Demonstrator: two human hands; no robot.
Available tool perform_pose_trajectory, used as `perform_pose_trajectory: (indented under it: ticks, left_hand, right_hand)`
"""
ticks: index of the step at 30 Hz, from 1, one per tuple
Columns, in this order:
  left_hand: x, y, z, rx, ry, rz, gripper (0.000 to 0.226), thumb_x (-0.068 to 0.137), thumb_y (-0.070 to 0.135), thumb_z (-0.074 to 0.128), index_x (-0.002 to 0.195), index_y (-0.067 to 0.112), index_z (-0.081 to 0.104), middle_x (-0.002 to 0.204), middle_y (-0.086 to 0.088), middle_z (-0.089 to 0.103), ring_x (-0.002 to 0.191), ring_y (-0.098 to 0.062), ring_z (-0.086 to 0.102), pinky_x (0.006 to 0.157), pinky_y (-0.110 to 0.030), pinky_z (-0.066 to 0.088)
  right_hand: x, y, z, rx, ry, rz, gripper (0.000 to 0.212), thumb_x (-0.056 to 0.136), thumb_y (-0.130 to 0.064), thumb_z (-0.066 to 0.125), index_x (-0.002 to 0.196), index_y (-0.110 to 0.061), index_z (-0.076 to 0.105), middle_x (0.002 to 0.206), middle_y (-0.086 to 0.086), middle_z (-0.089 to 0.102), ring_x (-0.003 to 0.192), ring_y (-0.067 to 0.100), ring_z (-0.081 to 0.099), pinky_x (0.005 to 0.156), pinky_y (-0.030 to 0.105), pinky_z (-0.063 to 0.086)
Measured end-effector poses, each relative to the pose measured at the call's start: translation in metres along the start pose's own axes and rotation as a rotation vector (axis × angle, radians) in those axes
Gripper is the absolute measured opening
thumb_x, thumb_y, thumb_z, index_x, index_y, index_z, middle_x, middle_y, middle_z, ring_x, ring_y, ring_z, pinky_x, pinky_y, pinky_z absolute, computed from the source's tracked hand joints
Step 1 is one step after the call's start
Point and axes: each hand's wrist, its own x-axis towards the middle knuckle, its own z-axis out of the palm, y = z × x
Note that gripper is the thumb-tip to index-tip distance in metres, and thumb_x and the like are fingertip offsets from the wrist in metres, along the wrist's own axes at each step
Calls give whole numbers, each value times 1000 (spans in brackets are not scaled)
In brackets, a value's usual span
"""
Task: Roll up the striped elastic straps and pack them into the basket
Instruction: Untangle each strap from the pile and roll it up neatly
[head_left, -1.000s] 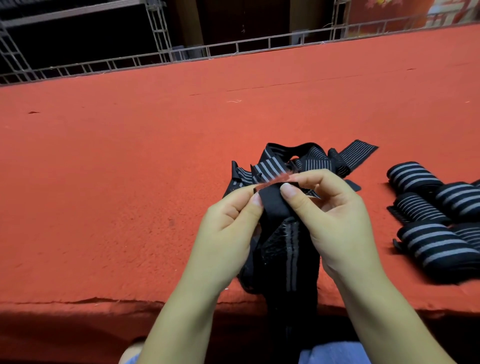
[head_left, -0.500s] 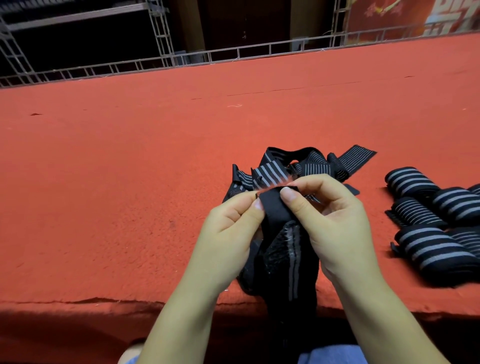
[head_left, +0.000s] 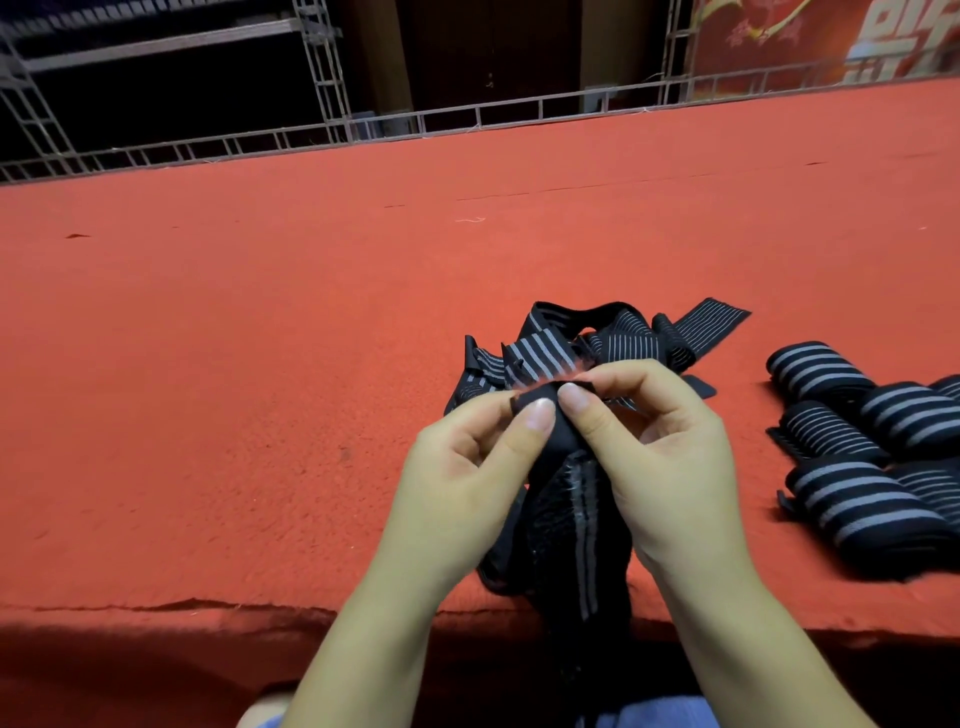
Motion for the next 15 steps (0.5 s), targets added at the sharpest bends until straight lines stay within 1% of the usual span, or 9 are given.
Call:
perform_pose_trajectory:
  ticks: [2,3,5,7,9,10,12,14,15]
  left_hand:
    - [-1,-1,0,-4,35,20,18,86,26,61,94,19,76,88,1,76,84,-12,70,75,-26,55]
    - [-1,0,0,-10,46,27,19,86,23,59,93,18,76,89,1,76,85,-11,70,74,-24,54]
    - [0,3,0,-3,51,56,19,86,21,58,93,18,76,90,1,76,85,-9,70,74,-22,53]
    - [5,8,1,19,56,85,19,87,22,58,92,18,76,90,2,76,85,-10,70,75,-23,53]
    - [13,16,1,29,64,117,19,87,23,57,90,19,75,86,3,75,83,-10,69,75,-25,54]
    - [18,21,1,30,64,140,19,87,24,56,87,21,75,83,5,74,80,-8,67,73,-24,53]
    - [30,36,1,35,69,187,19,87,25,56,83,21,74,77,8,71,75,-6,63,68,-21,50]
    - [43,54,0,45,83,249,20,88,26,56,83,17,73,78,5,70,75,-9,62,67,-23,49]
    - [50,65,0,46,89,281,20,90,27,56,83,16,72,79,2,70,76,-11,62,68,-26,50]
  right_hand:
    - [-1,0,1,23,11,10,21,80,-7,74,78,-25,65,76,-8,67,67,4,62,64,16,49]
    - [-2,0,2,29,14,18,20,77,-12,75,80,-29,65,79,-7,67,66,5,62,64,17,50]
    - [0,-3,1,-38,23,4,20,75,-21,73,86,-36,65,82,-6,67,67,7,64,65,18,51]
    - [6,-10,0,-168,3,-69,16,77,-23,73,87,-34,66,82,-11,69,70,5,65,67,19,51]
    - [19,-19,0,-269,-29,-130,5,78,-28,71,78,-28,66,76,-11,68,69,5,61,65,22,49]
    - [27,-24,0,-267,-47,-133,8,78,-30,70,74,-25,65,71,-11,66,66,5,59,62,23,47]
    - [44,-33,3,-148,-113,-98,14,80,-27,72,71,-22,62,65,-11,62,61,3,54,57,19,43]
    - [61,-44,7,-20,-192,-89,15,83,-26,70,73,-22,60,67,-12,59,64,3,53,59,16,43]
    - [69,-49,8,-2,-241,-101,15,83,-31,69,77,-22,59,70,-12,59,67,4,54,62,18,44]
